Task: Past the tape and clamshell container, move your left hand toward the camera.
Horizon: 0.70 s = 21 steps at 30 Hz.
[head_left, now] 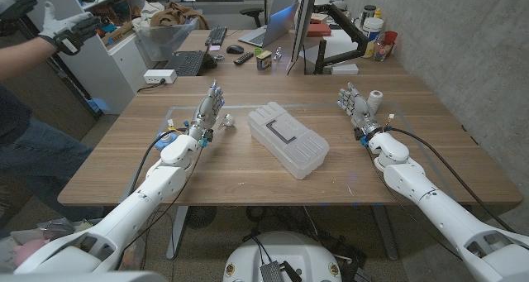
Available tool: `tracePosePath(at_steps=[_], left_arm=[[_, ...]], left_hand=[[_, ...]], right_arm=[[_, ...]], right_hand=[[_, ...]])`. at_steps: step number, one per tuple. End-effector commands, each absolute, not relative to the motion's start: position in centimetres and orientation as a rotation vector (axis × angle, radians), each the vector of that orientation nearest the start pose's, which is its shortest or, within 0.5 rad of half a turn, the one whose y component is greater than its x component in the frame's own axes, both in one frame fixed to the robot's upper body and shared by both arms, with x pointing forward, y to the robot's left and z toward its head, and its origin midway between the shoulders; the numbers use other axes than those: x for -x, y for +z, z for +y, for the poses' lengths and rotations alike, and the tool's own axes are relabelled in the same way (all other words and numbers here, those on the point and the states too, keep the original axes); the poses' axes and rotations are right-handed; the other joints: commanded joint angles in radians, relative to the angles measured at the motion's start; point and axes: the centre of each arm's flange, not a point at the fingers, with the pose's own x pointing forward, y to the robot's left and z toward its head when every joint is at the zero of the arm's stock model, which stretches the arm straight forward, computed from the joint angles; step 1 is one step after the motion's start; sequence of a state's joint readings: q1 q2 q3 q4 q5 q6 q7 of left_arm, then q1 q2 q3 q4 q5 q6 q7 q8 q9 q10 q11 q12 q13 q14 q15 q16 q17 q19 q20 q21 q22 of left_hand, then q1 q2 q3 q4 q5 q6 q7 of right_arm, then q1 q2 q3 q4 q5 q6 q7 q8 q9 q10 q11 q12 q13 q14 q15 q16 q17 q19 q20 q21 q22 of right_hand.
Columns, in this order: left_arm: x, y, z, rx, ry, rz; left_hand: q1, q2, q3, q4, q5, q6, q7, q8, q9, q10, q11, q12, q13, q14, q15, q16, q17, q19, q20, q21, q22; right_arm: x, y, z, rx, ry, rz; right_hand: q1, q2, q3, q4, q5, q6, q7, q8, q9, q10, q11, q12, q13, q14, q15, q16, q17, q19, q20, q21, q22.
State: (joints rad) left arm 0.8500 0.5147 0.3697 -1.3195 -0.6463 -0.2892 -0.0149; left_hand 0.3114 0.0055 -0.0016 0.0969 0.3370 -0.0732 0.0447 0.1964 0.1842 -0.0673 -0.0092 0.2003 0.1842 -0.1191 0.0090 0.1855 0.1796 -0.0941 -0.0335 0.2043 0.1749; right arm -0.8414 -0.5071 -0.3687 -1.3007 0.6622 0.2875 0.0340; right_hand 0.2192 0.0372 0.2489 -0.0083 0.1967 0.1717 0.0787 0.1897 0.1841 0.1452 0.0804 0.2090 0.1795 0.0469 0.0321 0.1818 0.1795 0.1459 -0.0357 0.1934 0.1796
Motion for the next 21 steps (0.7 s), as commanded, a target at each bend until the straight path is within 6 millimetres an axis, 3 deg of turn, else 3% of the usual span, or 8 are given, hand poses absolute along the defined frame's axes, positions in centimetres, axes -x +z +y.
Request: tracePosePath(at_steps=[1,5,21], left_arm=[[-64.72,-2.58,28.64,0.028,-0.189,-0.595],[-64.7,-2.54,28.56,0.024,-0.189,-0.593],[-64.3,-2.12,28.69,0.004,-0.186,-0.601]], left_hand=[[0.012,0.004,-0.001,0.005,0.007,-0.002,0.005,0.006,0.002,0.0,0.007,0.007,0.005,-0.001,0.0,0.005,0.004,-0.001,-0.062,0.006,0.005],[0.013,0.006,-0.001,0.005,0.007,-0.003,0.003,0.005,0.002,-0.001,0.005,0.007,0.005,-0.003,0.001,0.004,0.004,-0.005,-0.062,0.004,0.005],[0.018,0.012,-0.002,0.004,0.009,-0.006,0.002,0.003,0.002,-0.003,0.004,0.005,0.005,-0.006,0.0,0.002,0.004,-0.01,-0.055,0.001,0.005]], right_arm=[[-65.27,-2.74,-28.89,-0.073,0.218,-0.587],[-65.29,-2.68,-28.88,-0.076,0.222,-0.592],[-65.45,-2.87,-29.1,-0.091,0.221,-0.597]], right_hand=[[0.015,0.002,0.008,-0.003,0.003,0.007,-0.001,0.006,0.003,0.009,0.005,0.004,0.005,0.009,-0.001,0.005,0.001,0.006,-0.01,0.004,0.003],[0.028,0.025,0.019,-0.008,0.002,0.011,-0.002,0.007,0.003,0.011,0.003,0.004,0.005,0.01,-0.002,0.005,0.001,0.007,-0.013,0.005,0.003],[0.029,0.019,0.014,-0.013,-0.004,0.018,0.0,0.009,0.003,0.014,0.007,0.005,0.005,0.012,0.0,0.005,0.002,0.007,-0.009,0.005,0.003]])
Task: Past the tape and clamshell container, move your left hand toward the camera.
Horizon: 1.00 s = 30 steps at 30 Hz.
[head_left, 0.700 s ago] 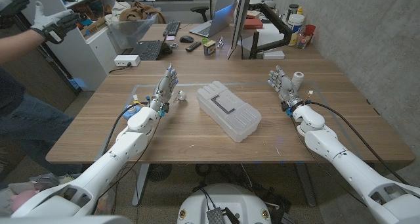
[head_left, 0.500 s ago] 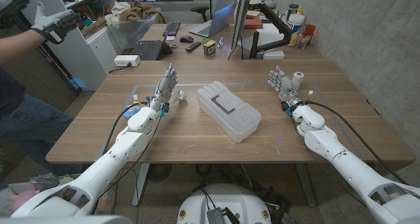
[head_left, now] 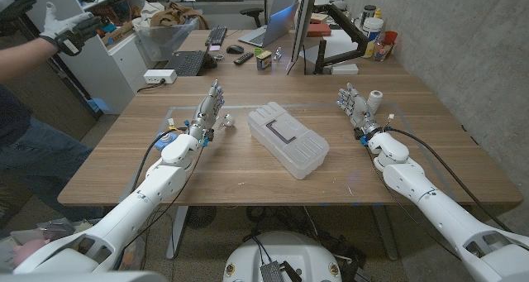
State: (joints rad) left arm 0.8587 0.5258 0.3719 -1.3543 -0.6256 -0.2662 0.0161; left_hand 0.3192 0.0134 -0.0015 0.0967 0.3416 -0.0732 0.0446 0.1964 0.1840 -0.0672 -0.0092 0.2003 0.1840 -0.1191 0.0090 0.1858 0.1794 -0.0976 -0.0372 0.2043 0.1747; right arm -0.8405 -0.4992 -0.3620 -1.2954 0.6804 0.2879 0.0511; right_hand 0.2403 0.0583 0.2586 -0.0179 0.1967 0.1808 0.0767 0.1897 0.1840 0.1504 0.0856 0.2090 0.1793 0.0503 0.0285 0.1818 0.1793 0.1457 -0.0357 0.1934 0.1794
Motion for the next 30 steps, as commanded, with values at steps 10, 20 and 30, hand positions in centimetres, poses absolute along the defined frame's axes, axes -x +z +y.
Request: tracePosePath(at_steps=[10,20,30], left_arm=[[-64.7,-2.5,28.8,-0.003,-0.192,-0.582],[-64.4,-2.7,29.5,-0.036,-0.194,-0.588],[-63.7,-2.5,30.4,-0.037,-0.185,-0.616]], left_hand=[[0.012,0.007,-0.002,0.003,0.005,-0.002,0.001,0.004,0.002,-0.001,0.003,0.006,0.005,-0.002,0.0,0.003,0.004,-0.009,-0.044,0.0,0.005],[0.015,0.011,-0.003,0.003,0.006,-0.003,-0.002,0.003,0.003,0.0,-0.002,0.006,0.005,-0.004,0.001,0.002,0.005,-0.019,-0.03,-0.004,0.006],[0.016,0.013,-0.005,0.003,0.007,-0.005,-0.005,0.002,0.003,-0.002,-0.003,0.005,0.005,-0.002,0.004,0.003,0.005,-0.018,-0.025,-0.003,0.006]], right_arm=[[-65.0,-2.8,-28.9,-0.086,0.201,-0.626],[-64.9,-2.8,-29.1,-0.091,0.174,-0.647],[-65.1,-2.7,-28.7,-0.08,0.168,-0.652]], right_hand=[[0.008,-0.002,0.004,-0.006,-0.006,0.016,-0.002,0.011,0.004,0.017,-0.001,0.007,0.005,0.016,0.003,0.008,0.002,0.009,-0.008,0.006,0.003],[0.007,-0.001,0.003,-0.007,-0.007,0.029,-0.007,0.015,0.004,0.026,-0.005,0.01,0.005,0.024,0.002,0.01,0.003,0.012,-0.007,0.008,0.003],[0.01,0.001,0.003,-0.011,-0.008,0.05,-0.015,0.02,0.004,0.045,-0.01,0.016,0.005,0.04,-0.008,0.013,0.003,0.022,-0.01,0.011,0.003]])
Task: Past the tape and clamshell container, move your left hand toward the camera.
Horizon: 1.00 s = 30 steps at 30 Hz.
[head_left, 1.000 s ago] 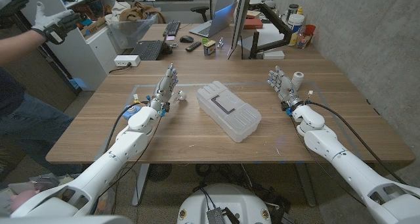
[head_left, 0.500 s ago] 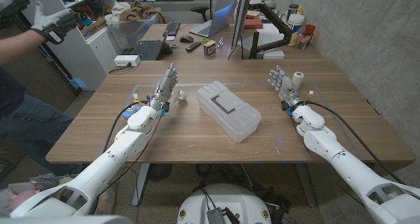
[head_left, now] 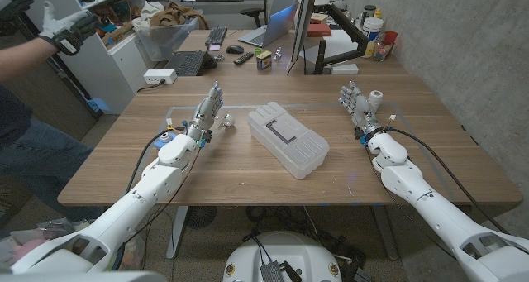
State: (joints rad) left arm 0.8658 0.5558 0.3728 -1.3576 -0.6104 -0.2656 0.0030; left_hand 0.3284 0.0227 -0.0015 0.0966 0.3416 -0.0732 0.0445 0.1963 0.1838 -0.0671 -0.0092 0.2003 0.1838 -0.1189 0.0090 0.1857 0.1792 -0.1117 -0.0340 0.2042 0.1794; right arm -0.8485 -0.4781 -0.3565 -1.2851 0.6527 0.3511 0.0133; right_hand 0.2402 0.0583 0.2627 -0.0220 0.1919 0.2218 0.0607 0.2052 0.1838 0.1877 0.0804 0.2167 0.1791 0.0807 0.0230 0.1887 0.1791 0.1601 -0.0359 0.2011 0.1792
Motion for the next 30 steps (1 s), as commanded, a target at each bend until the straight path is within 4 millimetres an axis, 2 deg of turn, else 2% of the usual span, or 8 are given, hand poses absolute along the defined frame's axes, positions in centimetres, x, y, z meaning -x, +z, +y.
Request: tracePosePath(at_steps=[1,18,26,30], left_arm=[[-63.7,-2.5,30.4,-0.038,-0.184,-0.619],[-63.2,-2.0,31.9,-0.069,-0.166,-0.635],[-62.7,-1.9,32.5,-0.086,-0.157,-0.643],[-62.4,-1.7,32.6,-0.098,-0.154,-0.65]], left_hand=[[0.007,0.004,-0.005,0.003,0.007,-0.004,-0.006,0.003,0.003,0.0,-0.002,0.005,0.005,-0.001,0.004,0.003,0.005,-0.004,-0.028,-0.003,0.002],[0.014,0.009,-0.005,0.0,0.008,0.003,-0.009,0.005,0.004,0.005,-0.005,0.007,0.006,0.004,0.002,0.005,0.006,-0.004,-0.021,-0.002,0.003],[0.02,0.013,-0.004,-0.003,0.009,0.012,-0.017,0.008,0.004,0.016,-0.021,0.011,0.006,0.014,-0.01,0.008,0.006,0.004,-0.012,0.002,0.003],[0.023,0.015,-0.004,-0.004,0.009,0.013,-0.018,0.008,0.004,0.018,-0.02,0.011,0.006,0.018,-0.011,0.009,0.006,0.005,-0.012,0.003,0.004]], right_arm=[[-65.1,-2.7,-28.7,-0.079,0.168,-0.651],[-65.3,-2.7,-28.3,-0.08,0.156,-0.657],[-65.4,-3.0,-28.1,-0.093,0.145,-0.663],[-65.4,-3.0,-28.0,-0.094,0.147,-0.665]], right_hand=[[0.01,0.002,-0.001,-0.007,-0.003,0.01,0.001,0.004,0.004,0.008,-0.004,0.008,0.006,0.009,-0.002,0.006,0.003,0.008,-0.01,0.003,0.003],[0.009,0.002,-0.003,-0.009,-0.003,0.017,-0.004,0.004,0.004,0.011,-0.009,0.008,0.006,0.013,-0.002,0.004,0.004,0.009,-0.009,0.003,0.004],[0.009,0.002,-0.003,-0.01,-0.003,0.024,-0.007,0.005,0.005,0.016,-0.007,0.009,0.006,0.018,-0.003,0.005,0.004,0.009,-0.009,0.003,0.004],[0.009,0.002,-0.004,-0.011,-0.003,0.026,-0.008,0.004,0.005,0.017,-0.008,0.009,0.006,0.019,-0.005,0.004,0.004,0.01,-0.009,0.003,0.004]])
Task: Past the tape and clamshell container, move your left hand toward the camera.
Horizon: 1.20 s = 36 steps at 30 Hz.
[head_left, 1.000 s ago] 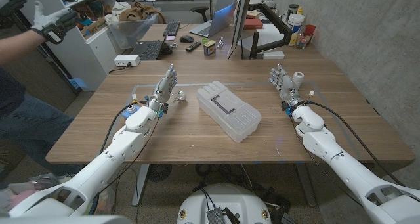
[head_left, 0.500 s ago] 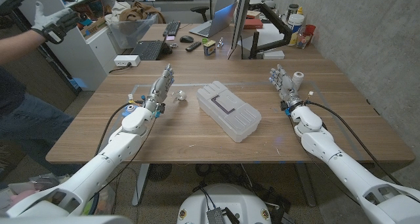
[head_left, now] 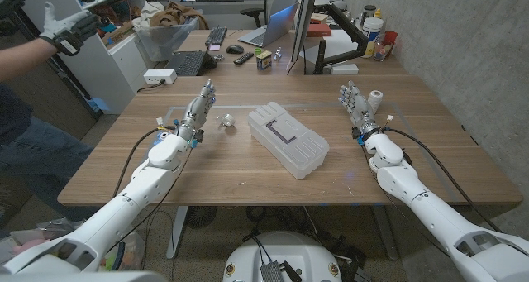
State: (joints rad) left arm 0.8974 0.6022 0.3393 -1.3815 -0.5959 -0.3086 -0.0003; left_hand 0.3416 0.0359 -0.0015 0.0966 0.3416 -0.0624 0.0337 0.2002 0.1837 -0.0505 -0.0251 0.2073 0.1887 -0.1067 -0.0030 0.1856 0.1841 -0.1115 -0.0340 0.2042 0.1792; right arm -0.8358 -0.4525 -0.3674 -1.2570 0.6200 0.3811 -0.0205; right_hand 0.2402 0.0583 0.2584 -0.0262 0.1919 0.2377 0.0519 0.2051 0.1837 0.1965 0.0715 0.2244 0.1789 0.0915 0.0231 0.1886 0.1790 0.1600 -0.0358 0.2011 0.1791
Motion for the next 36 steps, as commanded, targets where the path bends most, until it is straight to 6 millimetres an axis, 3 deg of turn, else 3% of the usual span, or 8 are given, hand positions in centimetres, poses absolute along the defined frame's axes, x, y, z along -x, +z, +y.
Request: tracePosePath(at_steps=[1,13,36], left_arm=[[-62.3,-1.7,32.7,-0.099,-0.153,-0.652],[-61.3,-1.7,33.7,-0.113,-0.119,-0.667],[-59.9,-2.4,36.5,-0.11,-0.08,-0.669]], left_hand=[[0.011,0.002,-0.004,-0.004,0.009,0.003,-0.007,0.005,0.004,0.003,-0.004,0.005,0.001,0.006,0.001,0.009,0.001,0.006,-0.013,0.003,0.004],[0.025,0.009,-0.002,-0.011,0.009,0.019,-0.023,0.009,0.005,0.015,-0.018,0.008,0.002,0.016,-0.01,0.011,0.002,0.017,-0.004,0.008,0.005],[0.043,0.016,0.002,-0.019,0.009,0.031,-0.022,0.011,0.005,0.023,-0.02,0.009,0.003,0.027,-0.006,0.012,0.002,0.018,-0.002,0.008,0.007]], right_arm=[[-65.4,-3.0,-28.0,-0.093,0.148,-0.665],[-65.5,-3.0,-28.2,-0.083,0.129,-0.663],[-65.9,-2.8,-27.7,-0.089,0.134,-0.666]], right_hand=[[0.009,0.002,0.001,-0.007,-0.003,0.01,0.001,0.004,0.005,0.008,-0.001,0.001,0.006,0.008,-0.004,0.004,0.004,0.01,-0.009,0.002,0.004],[0.008,0.002,-0.001,-0.007,-0.003,0.014,-0.001,0.004,0.005,0.012,-0.002,0.001,0.006,0.01,-0.004,0.004,0.004,0.009,-0.008,0.002,0.004],[0.005,0.001,-0.004,-0.009,-0.002,0.022,-0.005,0.002,0.005,0.02,-0.004,0.002,0.006,0.018,-0.005,0.004,0.005,0.011,-0.009,0.002,0.004]])
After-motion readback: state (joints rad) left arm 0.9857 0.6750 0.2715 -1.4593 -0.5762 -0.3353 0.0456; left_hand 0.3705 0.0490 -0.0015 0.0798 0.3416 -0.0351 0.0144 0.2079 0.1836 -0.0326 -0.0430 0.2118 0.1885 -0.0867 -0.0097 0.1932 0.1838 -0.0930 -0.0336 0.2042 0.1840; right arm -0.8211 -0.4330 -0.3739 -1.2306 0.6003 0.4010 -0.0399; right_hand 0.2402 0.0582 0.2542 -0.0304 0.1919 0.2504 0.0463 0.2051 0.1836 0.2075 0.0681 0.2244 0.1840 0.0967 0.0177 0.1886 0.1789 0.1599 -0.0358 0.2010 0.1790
